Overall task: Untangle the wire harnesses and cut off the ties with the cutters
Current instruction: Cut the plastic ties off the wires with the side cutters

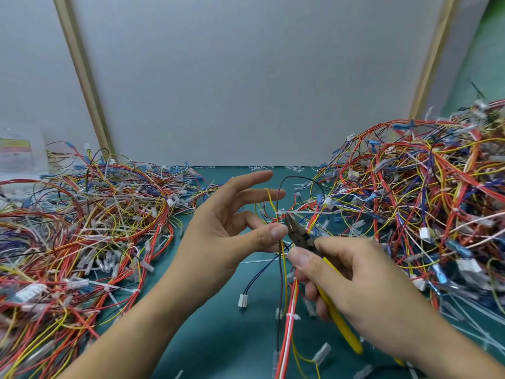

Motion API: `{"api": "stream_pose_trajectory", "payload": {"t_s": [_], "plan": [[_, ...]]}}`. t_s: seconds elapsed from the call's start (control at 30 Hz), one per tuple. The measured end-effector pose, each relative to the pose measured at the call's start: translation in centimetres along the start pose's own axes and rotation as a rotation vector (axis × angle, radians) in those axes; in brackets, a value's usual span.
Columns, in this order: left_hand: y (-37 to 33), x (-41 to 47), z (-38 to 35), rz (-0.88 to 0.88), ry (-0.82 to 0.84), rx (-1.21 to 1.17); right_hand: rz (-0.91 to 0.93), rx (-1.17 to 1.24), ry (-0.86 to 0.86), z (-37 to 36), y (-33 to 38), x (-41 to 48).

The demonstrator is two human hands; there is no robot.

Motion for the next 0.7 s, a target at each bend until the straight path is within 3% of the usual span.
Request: {"api": "stream_pose_trajectory", "payload": {"t_s": [0.7], "plan": [[0.06,-0.05,-0.58,0.007,0.025,0.014,-0.017,-0.079,-0.011,0.02,-0.35,-0.02]]}}
Point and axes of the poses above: each hand's wrist, its own x-axis towards the middle knuckle, its own z-axis out of the back of the hand, y = z × x, the point moved 9 cm from there along x, towards the middle knuckle, and after that the axes turned 5 degrees about z, right-handed, at the moved point
